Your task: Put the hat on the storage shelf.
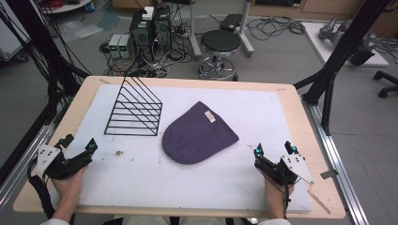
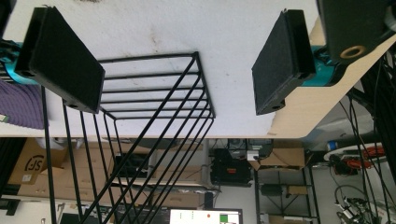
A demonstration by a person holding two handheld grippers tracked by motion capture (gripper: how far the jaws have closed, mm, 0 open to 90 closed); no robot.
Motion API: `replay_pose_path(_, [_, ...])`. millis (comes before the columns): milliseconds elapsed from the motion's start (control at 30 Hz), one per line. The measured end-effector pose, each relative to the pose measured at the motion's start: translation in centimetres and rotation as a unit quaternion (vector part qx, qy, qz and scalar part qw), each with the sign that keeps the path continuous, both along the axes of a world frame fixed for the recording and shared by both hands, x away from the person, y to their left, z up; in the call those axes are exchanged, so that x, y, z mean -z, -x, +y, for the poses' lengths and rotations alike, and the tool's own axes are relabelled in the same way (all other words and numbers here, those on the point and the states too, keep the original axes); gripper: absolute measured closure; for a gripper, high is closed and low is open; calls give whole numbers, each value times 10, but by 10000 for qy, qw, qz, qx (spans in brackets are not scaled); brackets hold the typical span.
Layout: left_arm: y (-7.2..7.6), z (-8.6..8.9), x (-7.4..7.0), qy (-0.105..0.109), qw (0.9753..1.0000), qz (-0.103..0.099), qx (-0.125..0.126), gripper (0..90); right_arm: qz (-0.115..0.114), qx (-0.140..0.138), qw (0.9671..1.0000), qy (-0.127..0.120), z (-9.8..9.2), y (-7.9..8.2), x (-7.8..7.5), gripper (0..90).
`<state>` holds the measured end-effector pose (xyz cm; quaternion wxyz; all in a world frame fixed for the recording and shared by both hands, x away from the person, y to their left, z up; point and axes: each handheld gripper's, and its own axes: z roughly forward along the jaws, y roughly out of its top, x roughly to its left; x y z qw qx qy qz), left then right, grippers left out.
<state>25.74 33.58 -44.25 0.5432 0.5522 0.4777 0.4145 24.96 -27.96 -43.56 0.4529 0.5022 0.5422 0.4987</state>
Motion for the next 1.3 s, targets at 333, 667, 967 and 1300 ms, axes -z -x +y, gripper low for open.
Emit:
replay_pose_path(333, [-1, -2, -1, 51, 10000, -21, 49, 173, 7, 50, 10000, -22, -3, 4, 0, 53])
replay_pose_path(667, [-4, -4, 0, 52, 9999, -1, 100, 173, 35, 69, 9999, -93, -5, 5, 0, 53])
replay_pose_path(967, [-5, -3, 0, 12, 10000, 4, 85, 173, -142, -294, 9993, 197, 5, 1, -21, 53])
replay_pose_path(1300, [-5, -5, 0, 15, 9999, 14, 156, 174, -136, -863, 9959, 224, 32, -22, -40, 53])
